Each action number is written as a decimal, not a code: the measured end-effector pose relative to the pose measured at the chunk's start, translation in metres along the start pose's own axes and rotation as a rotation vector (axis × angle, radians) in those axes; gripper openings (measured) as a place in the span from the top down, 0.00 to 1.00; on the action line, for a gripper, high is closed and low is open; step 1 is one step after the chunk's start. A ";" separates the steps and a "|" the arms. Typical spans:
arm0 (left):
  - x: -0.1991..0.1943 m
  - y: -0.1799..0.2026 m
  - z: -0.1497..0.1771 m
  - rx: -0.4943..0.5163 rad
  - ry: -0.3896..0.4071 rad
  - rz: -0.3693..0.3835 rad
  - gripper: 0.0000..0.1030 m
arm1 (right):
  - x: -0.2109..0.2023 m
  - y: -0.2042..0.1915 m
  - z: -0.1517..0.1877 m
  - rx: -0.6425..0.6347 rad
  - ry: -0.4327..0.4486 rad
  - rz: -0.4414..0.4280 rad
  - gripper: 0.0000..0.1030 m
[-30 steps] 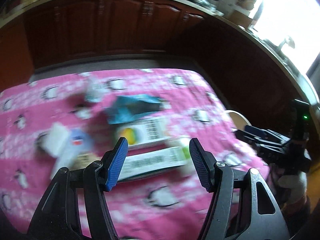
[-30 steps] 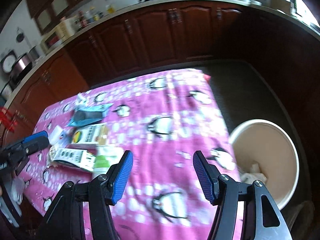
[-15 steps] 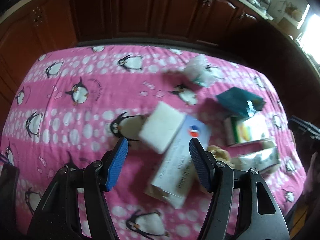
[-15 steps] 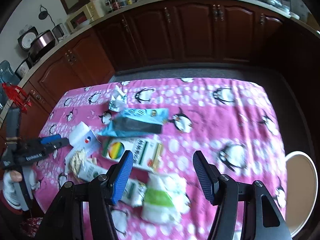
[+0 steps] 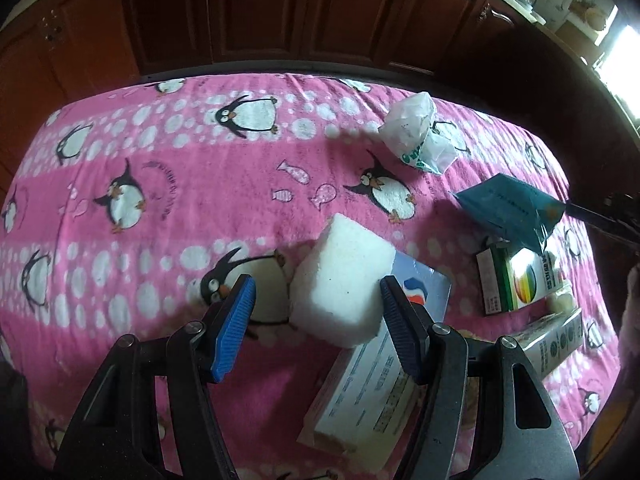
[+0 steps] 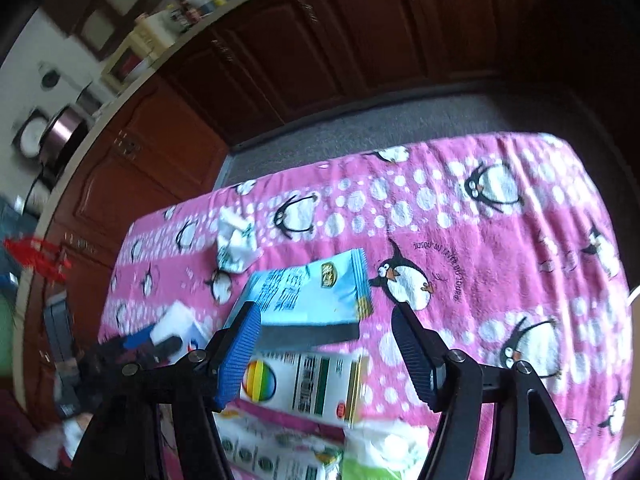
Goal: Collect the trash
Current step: 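Grasp the blue snack bag with the right tool while the left tool grasps another white sponge, then carry sponge and snack bag to the white bucket and open both tools over it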
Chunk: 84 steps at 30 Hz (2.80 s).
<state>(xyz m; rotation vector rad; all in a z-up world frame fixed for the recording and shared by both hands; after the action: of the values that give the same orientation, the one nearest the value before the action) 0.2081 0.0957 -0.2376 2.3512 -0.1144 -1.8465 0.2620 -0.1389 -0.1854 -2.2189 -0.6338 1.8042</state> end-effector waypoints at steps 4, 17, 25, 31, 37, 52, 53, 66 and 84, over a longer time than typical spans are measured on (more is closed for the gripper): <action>0.002 0.007 -0.003 0.030 -0.020 0.036 0.39 | 0.023 0.007 -0.007 0.049 -0.060 -0.016 0.32; 0.001 0.003 -0.001 0.042 -0.011 0.030 0.39 | 0.041 0.014 -0.004 0.197 -0.095 -0.176 0.32; 0.003 0.001 -0.004 0.024 0.004 0.045 0.56 | 0.048 0.001 0.001 0.183 -0.117 -0.238 0.55; -0.010 0.005 -0.002 0.045 0.041 0.023 0.67 | 0.032 -0.012 0.005 0.124 -0.069 -0.257 0.87; -0.042 0.007 -0.007 0.034 0.116 0.038 0.68 | -0.007 -0.024 0.007 0.004 0.004 -0.217 0.93; -0.089 0.083 0.003 0.136 0.195 0.075 0.68 | -0.090 -0.024 0.036 -0.149 0.137 -0.099 0.94; -0.091 0.091 0.004 0.145 0.198 0.075 0.68 | -0.096 -0.021 0.039 -0.149 0.145 -0.094 0.94; -0.091 0.205 0.015 0.305 0.188 0.105 0.68 | -0.172 0.065 0.068 -0.045 0.243 -0.018 0.94; -0.058 0.365 0.035 0.559 0.125 0.165 0.68 | -0.260 0.218 0.116 0.191 0.338 0.112 0.94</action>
<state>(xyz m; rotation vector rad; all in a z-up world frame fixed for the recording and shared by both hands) 0.1725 -0.2575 -0.1300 2.6867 -0.8847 -1.7483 0.1509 -0.4626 -0.0759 -2.3847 -0.2631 1.4146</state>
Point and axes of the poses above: each gripper's, at about its wrist camera, not at the fingertips, and x roughly the way its jaws point, y to its right, z to its underside, the point moved 8 cm from there along x, roughly the way its jaws point, and after that the axes turned 11 degrees about -y, right-handed, at the moved point
